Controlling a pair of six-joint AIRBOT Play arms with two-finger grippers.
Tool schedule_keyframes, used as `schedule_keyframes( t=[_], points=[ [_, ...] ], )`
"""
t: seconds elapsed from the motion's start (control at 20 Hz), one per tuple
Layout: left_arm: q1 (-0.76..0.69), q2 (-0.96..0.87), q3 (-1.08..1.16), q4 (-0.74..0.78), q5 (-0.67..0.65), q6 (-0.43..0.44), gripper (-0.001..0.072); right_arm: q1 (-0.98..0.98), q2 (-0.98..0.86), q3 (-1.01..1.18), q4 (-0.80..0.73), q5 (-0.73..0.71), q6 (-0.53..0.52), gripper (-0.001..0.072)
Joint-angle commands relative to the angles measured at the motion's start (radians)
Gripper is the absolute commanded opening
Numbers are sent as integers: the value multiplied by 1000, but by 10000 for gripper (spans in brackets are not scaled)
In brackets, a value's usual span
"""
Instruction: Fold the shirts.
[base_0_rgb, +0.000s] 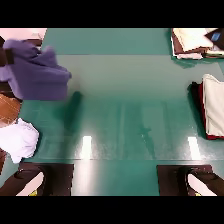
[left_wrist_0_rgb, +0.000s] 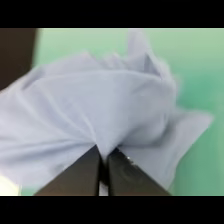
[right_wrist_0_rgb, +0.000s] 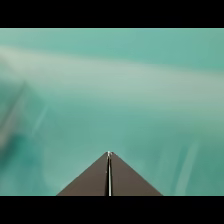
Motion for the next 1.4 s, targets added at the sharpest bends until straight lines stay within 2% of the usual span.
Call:
schedule_keyframes(
  t=[0.0, 0.25, 0.35, 0.4, 0.45, 0.5, 0.65, 0.85, 1.0, 1.1, 1.2, 1.35],
  points=[
    [-254, 14, 99, -15, 5, 11, 20, 0, -1, 97, -7, -48, 0, 18],
    [-626, -166, 98, -17, -5, 11, 22, 0, 0, 173, -65, -37, 0, 18],
    [-729, -283, 98, -35, 38, 12, 25, 0, 0, 177, -66, -34, 0, 18],
    [-764, -338, 98, -55, 76, 13, 51, 0, 0, 177, -66, -26, 0, 18],
    [-791, -393, 98, -89, 117, 12, 352, 0, 0, 177, -66, -17, 0, 18],
    [-804, -438, 98, -117, 156, 12, 591, 0, 0, 177, -66, -9, 0, 18],
    [-766, -473, 99, -81, 147, 11, 587, 0, 0, 177, -66, -7, 0, 18],
    [-518, -463, 70, -79, -8, -32, 587, 0, 0, 177, -64, 12, 0, 18],
    [-335, -464, -99, -278, 22, -35, 587, 0, -3, 177, -63, 37, 0, 18],
    [-285, -472, -236, -445, 91, 38, 587, 0, -7, 177, -56, 41, 0, 18],
    [-290, -499, -335, -547, 158, 102, 587, 1, -16, 177, -50, 47, 0, 18],
    [-336, -579, -381, -608, 200, 136, 587, 1, -41, 177, -47, 93, 3, 18]
  ],
)
